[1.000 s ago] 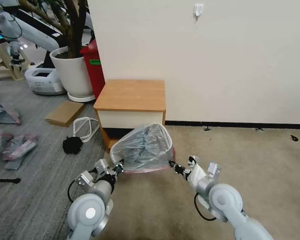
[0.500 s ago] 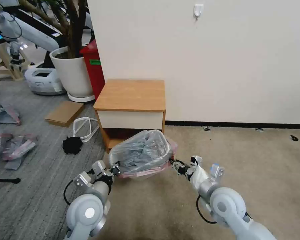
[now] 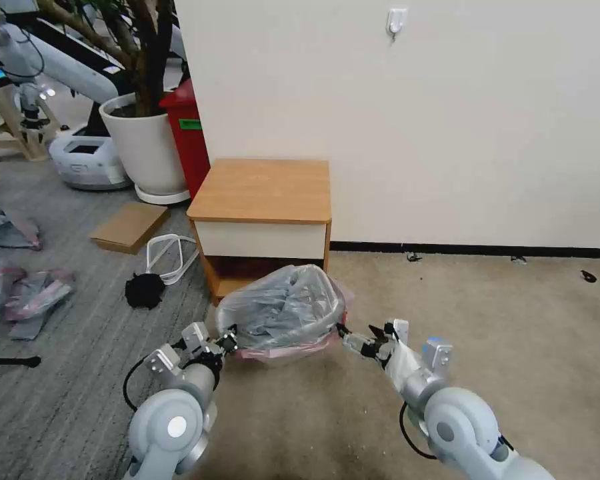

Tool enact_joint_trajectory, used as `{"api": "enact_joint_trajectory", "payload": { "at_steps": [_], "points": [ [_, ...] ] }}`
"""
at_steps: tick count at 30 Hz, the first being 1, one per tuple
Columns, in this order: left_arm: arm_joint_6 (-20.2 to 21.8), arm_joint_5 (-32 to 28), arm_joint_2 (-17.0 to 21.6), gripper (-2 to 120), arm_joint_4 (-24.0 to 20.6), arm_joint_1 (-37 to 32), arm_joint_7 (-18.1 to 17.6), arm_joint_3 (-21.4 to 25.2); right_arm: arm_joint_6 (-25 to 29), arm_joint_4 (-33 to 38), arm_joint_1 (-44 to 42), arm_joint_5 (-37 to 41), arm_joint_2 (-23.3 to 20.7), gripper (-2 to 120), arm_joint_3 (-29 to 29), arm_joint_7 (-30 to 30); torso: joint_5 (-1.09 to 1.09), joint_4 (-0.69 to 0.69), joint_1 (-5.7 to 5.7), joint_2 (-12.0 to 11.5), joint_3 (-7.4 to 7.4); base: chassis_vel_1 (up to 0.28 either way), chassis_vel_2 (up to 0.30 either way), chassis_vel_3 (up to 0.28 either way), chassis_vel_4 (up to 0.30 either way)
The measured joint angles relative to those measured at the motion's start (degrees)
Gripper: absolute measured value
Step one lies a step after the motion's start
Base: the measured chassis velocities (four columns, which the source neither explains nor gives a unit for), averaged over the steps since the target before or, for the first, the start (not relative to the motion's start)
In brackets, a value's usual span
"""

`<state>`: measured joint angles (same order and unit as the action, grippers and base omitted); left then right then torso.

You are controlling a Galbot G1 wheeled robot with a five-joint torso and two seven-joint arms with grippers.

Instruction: Pick up the garbage bag from the table and place it over the trash can.

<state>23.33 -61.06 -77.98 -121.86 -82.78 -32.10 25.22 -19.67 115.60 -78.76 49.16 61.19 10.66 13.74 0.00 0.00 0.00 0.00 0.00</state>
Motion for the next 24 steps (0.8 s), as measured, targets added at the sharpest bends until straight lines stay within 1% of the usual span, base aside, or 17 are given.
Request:
{"api": "enact_joint_trajectory", "payload": {
  "at_steps": [1,8,11,13,16,17,18,19,20,21,22,23,24],
  "points": [
    [-0.3,0.0,-0.1,6,0.2,0.3,-0.1,0.0,0.0,0.4,-0.1,0.0,0.1,109,0.0,0.0,0.00,0.00,0.00,0.0,0.00,0.000,0.000,0.000,0.000],
    [-0.8,0.3,-0.1,6,1.1,1.0,-0.2,0.0,-0.1,2.5,-0.7,0.5,-0.2,111,0.5,0.1,0.00,0.00,0.00,0.0,0.00,0.000,0.000,0.000,0.000],
    [-0.9,0.5,0.1,6,1.7,1.3,-0.2,0.0,-0.2,5.7,-2.2,1.5,-0.9,109,1.2,0.1,0.00,0.00,0.00,0.0,0.00,0.000,0.000,0.000,0.000],
    [-0.9,0.5,0.2,6,1.7,1.3,-0.2,0.0,-0.2,6.2,-2.5,1.6,-1.1,108,1.4,0.1,0.00,0.00,0.00,0.0,0.00,0.000,0.000,0.000,0.000],
    [-0.1,0.8,1.3,6,1.4,0.0,0.7,0.1,-0.3,8.8,-3.3,3.3,-2.9,100,3.3,0.1,0.00,0.00,0.00,0.0,0.00,0.000,0.000,0.000,0.000],
    [-0.1,0.8,1.3,6,1.4,0.0,0.7,0.1,-0.3,8.8,-3.3,3.3,-2.9,100,3.3,0.1,0.00,0.00,0.00,0.0,0.00,0.000,0.000,0.000,0.000],
    [0.1,1.0,1.5,6,1.2,-0.3,1.2,0.2,-0.4,9.3,-3.3,3.9,-3.5,99,3.8,0.1,0.00,0.00,0.00,0.0,0.00,0.000,0.000,0.000,0.000],
    [0.4,1.4,2.2,6,0.6,-1.2,2.7,0.4,-0.4,10.2,-3.2,5.0,-4.8,97,4.7,-0.4,0.00,0.00,0.00,0.0,0.00,0.000,0.000,0.000,0.000],
    [0.6,1.7,2.5,6,0.4,-1.6,3.5,0.5,-0.5,10.5,-3.0,5.5,-5.2,97,5.0,-0.8,0.00,0.00,0.00,0.0,0.00,0.000,0.000,0.000,0.000],
    [0.6,1.7,2.5,6,0.4,-1.6,3.5,0.5,-0.5,10.5,-3.0,5.5,-5.2,97,5.0,-0.8,0.00,0.00,0.00,0.0,0.00,0.000,0.000,0.000,0.000],
    [1.1,2.2,3.3,6,-0.3,-2.6,5.6,0.9,-0.7,11.1,-2.5,6.9,-6.5,97,5.8,-1.9,0.00,0.00,0.00,0.0,0.00,0.000,0.000,0.000,0.000],
    [1.5,2.6,3.9,6,-0.7,-3.2,6.9,1.2,-1.4,11.4,-1.9,8.6,-7.4,98,6.5,-2.6,0.00,0.01,0.00,0.0,0.00,0.000,0.000,0.000,0.000],
    [1.6,2.8,4.2,6,-0.9,-3.5,7.5,1.3,-2.1,11.6,-1.5,9.9,-7.8,98,6.8,-2.8,0.00,0.01,0.00,0.0,0.00,0.000,0.000,0.000,0.000]
  ]
}}
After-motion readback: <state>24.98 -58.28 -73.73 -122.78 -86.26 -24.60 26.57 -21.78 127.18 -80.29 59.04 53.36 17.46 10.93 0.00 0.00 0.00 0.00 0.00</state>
